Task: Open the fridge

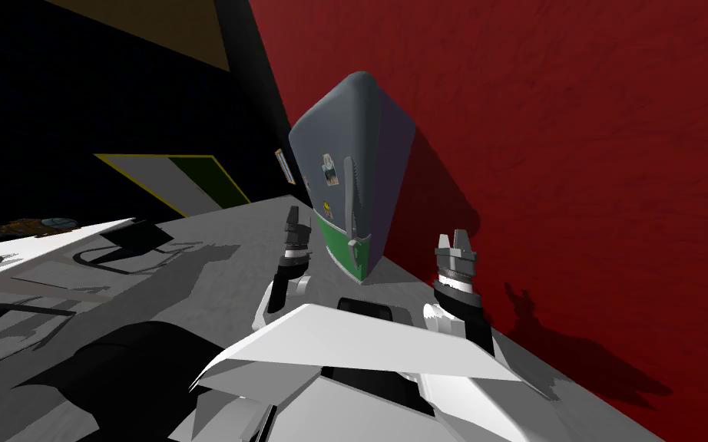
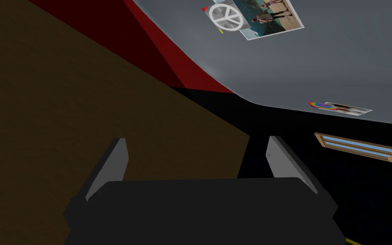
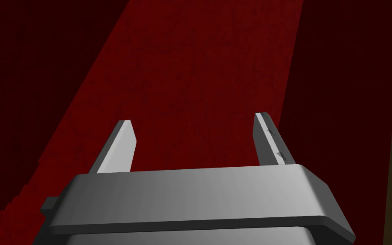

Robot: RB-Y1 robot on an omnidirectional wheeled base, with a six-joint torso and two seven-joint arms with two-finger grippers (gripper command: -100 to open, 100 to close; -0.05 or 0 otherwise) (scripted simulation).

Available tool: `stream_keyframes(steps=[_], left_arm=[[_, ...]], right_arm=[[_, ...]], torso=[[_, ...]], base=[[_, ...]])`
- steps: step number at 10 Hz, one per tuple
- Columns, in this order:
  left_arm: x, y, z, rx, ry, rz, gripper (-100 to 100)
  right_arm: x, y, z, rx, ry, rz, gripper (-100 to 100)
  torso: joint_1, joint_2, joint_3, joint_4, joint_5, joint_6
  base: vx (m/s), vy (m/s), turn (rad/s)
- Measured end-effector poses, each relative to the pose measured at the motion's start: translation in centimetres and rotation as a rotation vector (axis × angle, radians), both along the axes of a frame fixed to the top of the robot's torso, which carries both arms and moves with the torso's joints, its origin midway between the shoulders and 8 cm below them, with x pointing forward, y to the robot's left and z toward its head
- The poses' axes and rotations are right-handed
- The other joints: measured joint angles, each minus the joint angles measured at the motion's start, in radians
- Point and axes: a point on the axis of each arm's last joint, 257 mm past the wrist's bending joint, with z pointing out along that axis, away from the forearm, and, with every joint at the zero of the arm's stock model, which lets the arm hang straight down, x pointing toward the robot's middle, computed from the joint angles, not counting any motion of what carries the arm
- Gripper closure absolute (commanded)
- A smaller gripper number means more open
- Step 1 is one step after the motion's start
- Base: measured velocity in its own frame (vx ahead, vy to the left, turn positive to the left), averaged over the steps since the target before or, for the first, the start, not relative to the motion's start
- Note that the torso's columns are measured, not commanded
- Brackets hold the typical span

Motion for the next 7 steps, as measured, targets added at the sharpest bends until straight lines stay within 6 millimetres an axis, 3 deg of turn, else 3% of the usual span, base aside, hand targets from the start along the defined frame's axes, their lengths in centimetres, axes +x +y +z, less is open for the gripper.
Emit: stream_keyframes(steps=[2, 7], left_arm=[[0.0, 0.0, 0.0, 0.0, 0.0, 0.0, 0], [-0.01, 0.0, 0.01, 0.0, 0.0, 0.0, 0]], right_arm=[[0.0, 0.0, 0.0, 0.0, 0.0, 0.0, 0], [-0.01, 0.0, 0.02, 0.0, 0.0, 0.0, 0]], torso=[[0.0, 0.104, -0.209, 0.105, 0.0, 0.0], [0.0, 0.47, -0.939, 0.47, 0.0, 0.0]], base=[[0.0, 0.0, 0.0], [0.0, 0.0, 0.0]])
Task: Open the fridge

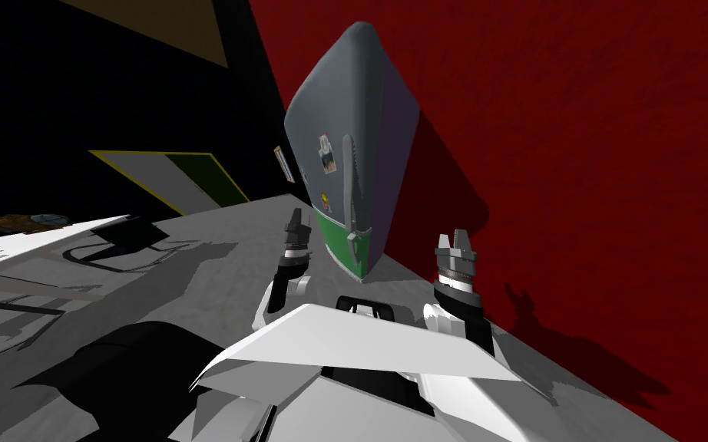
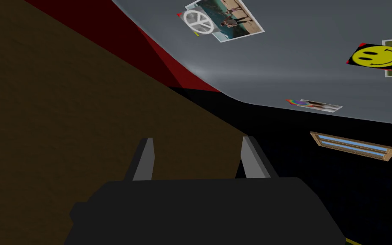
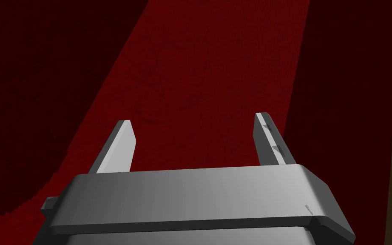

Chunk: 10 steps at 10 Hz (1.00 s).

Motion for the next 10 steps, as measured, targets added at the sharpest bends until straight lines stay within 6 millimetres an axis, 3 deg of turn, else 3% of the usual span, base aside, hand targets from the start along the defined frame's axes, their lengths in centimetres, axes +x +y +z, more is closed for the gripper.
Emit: stream_keyframes(steps=[2, 3, 5, 10], left_arm=[[0.0, 0.0, 0.0, 0.0, 0.0, 0.0, 0], [0.0, 0.0, 0.0, 0.0, 0.0, 0.0, -100], [0.3, -0.4, -0.4, 0.038, 0.015, -0.013, -100], [2.2, -1.3, -3.1, 0.157, 0.091, -0.017, -100]], right_arm=[[0.0, 0.0, 0.0, 0.0, 0.0, 0.0, 0], [0.0, 0.0, 0.0, 0.0, 0.0, 0.0, 0], [0.0, 0.0, 0.0, 0.0, 0.001, 0.0, 0], [0.0, 0.0, 0.0, 0.0, 0.001, 0.0, 0]], torso=[[0.0, 0.148, -0.295, 0.148, 0.0, 0.0], [0.0, 0.221, -0.443, 0.221, 0.0, 0.0], [-0.001, 0.264, -0.532, 0.264, 0.0, 0.0], [-0.002, 0.267, -0.537, 0.268, -0.001, 0.0]], base=[[0.0, 0.0, 0.0], [0.009, -0.007, -0.004], [0.013, -0.02, -0.008], [0.039, -0.056, -0.021]])
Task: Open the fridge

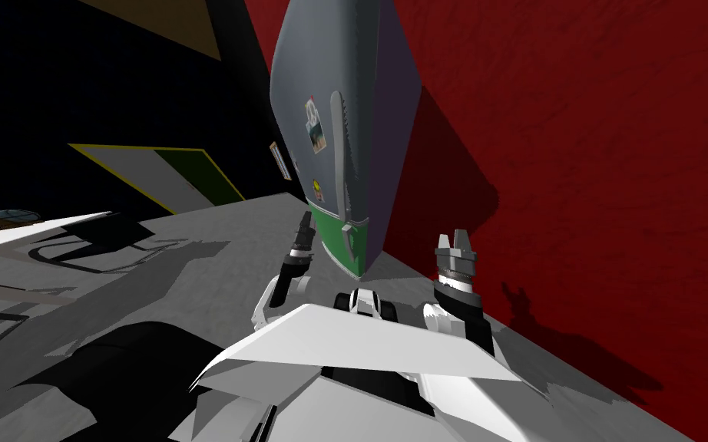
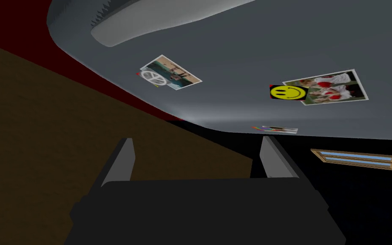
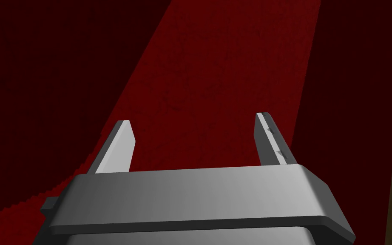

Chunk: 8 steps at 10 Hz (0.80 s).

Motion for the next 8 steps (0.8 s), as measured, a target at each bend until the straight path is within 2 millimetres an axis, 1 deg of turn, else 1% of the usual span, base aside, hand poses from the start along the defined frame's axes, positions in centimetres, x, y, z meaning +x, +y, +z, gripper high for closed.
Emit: stream_keyframes(steps=[8], left_arm=[[3.0, 1.0, -6.2, 0.078, 0.132, 0.079, -100]], right_arm=[[0.0, 0.0, 0.0, 0.0, 0.0, 0.0, 0]], torso=[[0.002, 0.001, 0.001, 0.0, 0.0, 0.0]], base=[[0.042, -0.061, -0.023]])
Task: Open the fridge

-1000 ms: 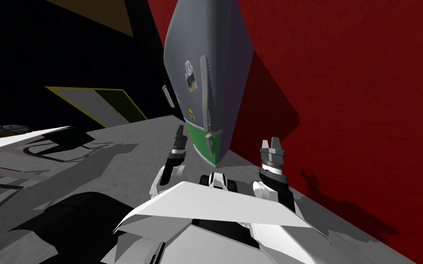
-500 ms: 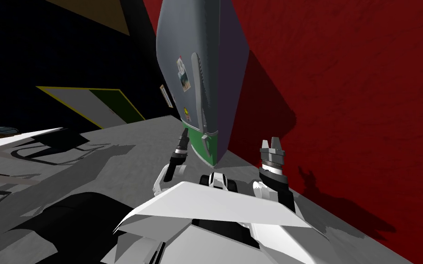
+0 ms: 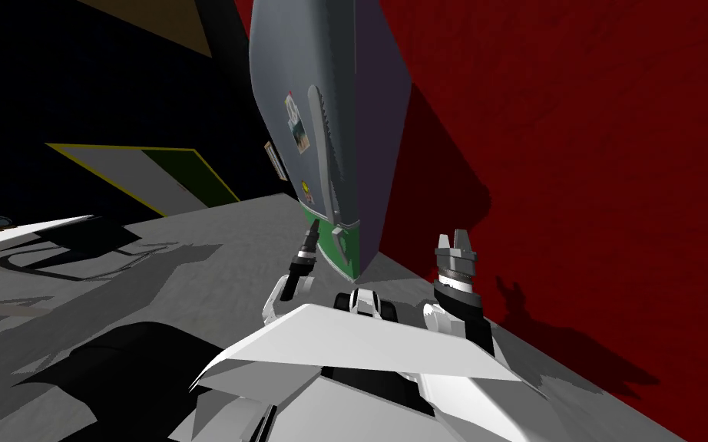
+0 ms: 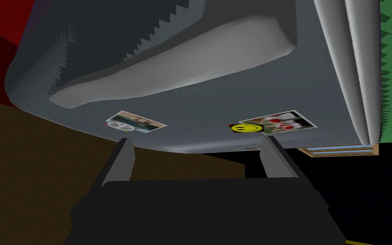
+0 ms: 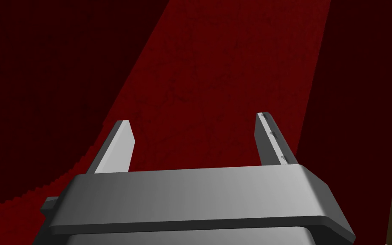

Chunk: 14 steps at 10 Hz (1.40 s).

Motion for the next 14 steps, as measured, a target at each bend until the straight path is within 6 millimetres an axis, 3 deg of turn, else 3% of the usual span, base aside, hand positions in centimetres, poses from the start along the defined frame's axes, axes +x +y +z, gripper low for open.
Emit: stream_keyframes(steps=[7, 12, 13, 14], left_arm=[[2.4, 0.9, -6.5, 0.148, 0.14, 0.038, -100], [3.0, 0.7, -5.1, 0.151, 0.144, 0.063, -100], [3.1, 0.7, -5.1, 0.152, 0.145, 0.065, 100], [2.9, 0.6, -5.1, 0.153, 0.137, 0.056, 100]], right_arm=[[0.0, 0.0, 0.0, 0.0, 0.0, 0.0, 0], [0.0, 0.0, 0.0, 0.0, 0.0, 0.0, 0], [0.0, 0.0, 0.0, 0.0, 0.0, 0.0, 0], [0.0, 0.0, 0.0, 0.0, 0.0, 0.0, 0]], torso=[[0.001, 0.0, 0.0, 0.0, 0.0, 0.0], [0.001, -0.001, 0.0, 0.0, 0.0, 0.0], [-0.001, 0.001, 0.0, 0.0, 0.0, 0.0], [0.0, 0.001, 0.001, -0.002, 0.001, -0.002]], base=[[0.052, -0.07, -0.023], [0.027, 0.026, -0.057], [-0.026, -0.02, 0.103], [-0.046, -0.046, 0.102]])
